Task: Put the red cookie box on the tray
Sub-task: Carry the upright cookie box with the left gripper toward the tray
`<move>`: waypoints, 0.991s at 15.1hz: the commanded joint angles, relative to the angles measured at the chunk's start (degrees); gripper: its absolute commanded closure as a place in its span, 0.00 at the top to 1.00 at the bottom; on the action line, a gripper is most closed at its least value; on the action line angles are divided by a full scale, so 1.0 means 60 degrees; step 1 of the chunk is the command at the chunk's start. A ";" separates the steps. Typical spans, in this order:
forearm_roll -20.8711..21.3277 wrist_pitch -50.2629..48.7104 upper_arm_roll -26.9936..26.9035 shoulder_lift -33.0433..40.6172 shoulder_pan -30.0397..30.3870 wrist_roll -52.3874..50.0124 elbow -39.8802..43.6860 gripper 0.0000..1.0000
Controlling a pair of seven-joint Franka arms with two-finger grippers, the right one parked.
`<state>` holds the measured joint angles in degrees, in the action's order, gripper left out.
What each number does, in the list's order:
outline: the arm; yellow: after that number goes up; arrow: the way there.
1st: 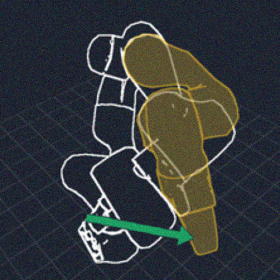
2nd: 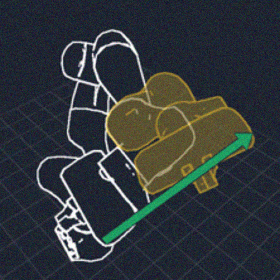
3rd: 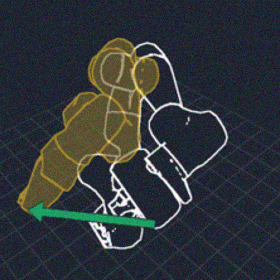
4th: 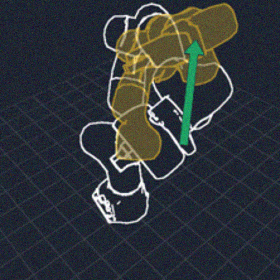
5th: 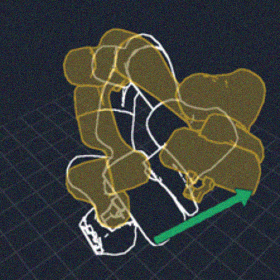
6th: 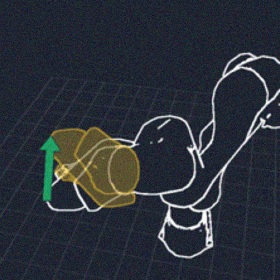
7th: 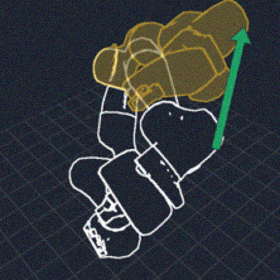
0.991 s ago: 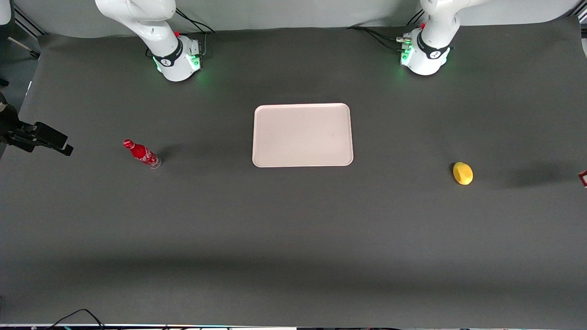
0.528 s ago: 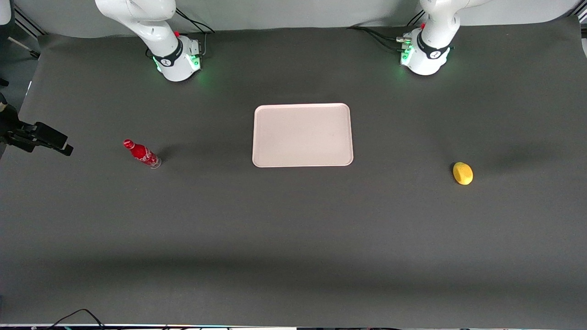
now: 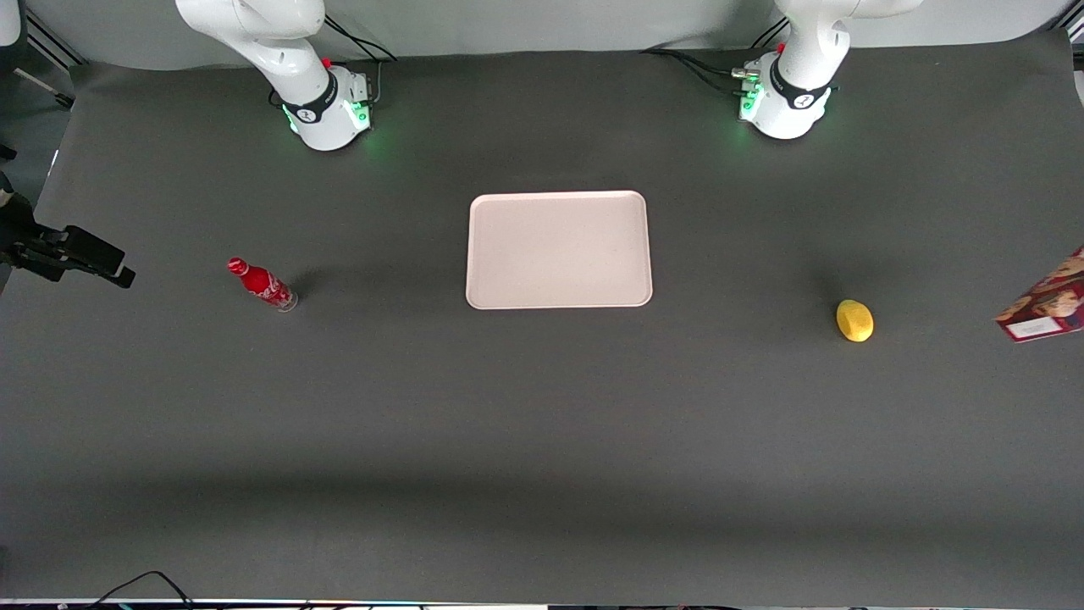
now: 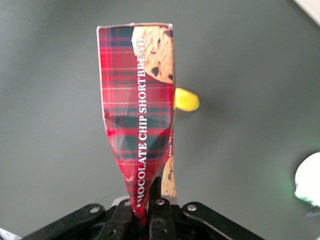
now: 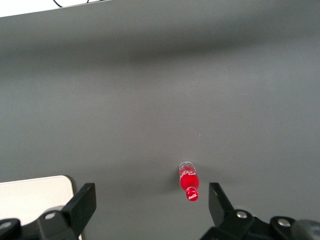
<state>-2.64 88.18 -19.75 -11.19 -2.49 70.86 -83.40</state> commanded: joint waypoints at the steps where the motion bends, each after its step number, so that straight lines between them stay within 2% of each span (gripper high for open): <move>1: 0.0542 -0.0517 0.1033 0.0399 -0.0331 -0.2794 -0.0133 0.00; 3: 0.0542 -0.1013 0.1837 0.0443 -0.0361 -0.4579 -0.0134 0.00; 9: 0.0542 -0.1280 0.5250 0.1014 -0.0376 -1.0922 -0.0893 0.00; 13: 0.0236 -0.0944 0.6571 0.1292 -0.0376 -1.3724 -0.1640 0.00; 15: 0.0146 -0.0186 0.7185 0.1890 -0.0390 -1.4938 -0.2748 0.00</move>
<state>-0.93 81.85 20.35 -5.78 -5.28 -10.44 -91.11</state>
